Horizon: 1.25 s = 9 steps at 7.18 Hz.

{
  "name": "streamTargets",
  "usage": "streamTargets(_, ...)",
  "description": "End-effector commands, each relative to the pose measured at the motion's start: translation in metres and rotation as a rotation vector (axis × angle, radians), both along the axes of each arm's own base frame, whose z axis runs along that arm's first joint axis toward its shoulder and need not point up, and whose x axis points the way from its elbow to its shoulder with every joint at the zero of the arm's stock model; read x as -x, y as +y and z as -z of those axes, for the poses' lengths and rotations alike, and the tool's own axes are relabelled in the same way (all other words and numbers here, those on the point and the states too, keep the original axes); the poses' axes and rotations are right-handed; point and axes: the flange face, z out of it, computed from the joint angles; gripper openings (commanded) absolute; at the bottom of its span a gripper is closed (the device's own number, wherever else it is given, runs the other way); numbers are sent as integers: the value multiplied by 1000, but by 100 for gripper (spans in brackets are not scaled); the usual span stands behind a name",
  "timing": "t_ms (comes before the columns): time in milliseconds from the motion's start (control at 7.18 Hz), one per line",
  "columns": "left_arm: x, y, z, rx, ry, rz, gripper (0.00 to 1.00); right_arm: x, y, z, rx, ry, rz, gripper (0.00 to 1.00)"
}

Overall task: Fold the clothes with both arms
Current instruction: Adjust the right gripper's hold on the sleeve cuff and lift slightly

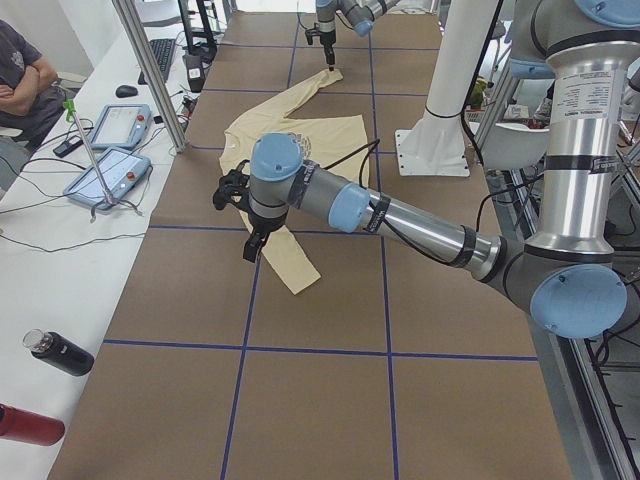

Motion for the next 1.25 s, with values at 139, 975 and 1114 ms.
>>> streamTargets(139, 0, 1, 5, -7, 1, 1, 100, 20, 12, -7, -15, 37, 33, 88)
streamTargets(975, 1, 2, 8, -7, 1, 2, 100, 26, 17, -14, -1, 43, 50, 0)
streamTargets(1114, 2, 3, 10, -12, 1, 4, 100, 29, 14, -9, -10, 34, 51, 0)
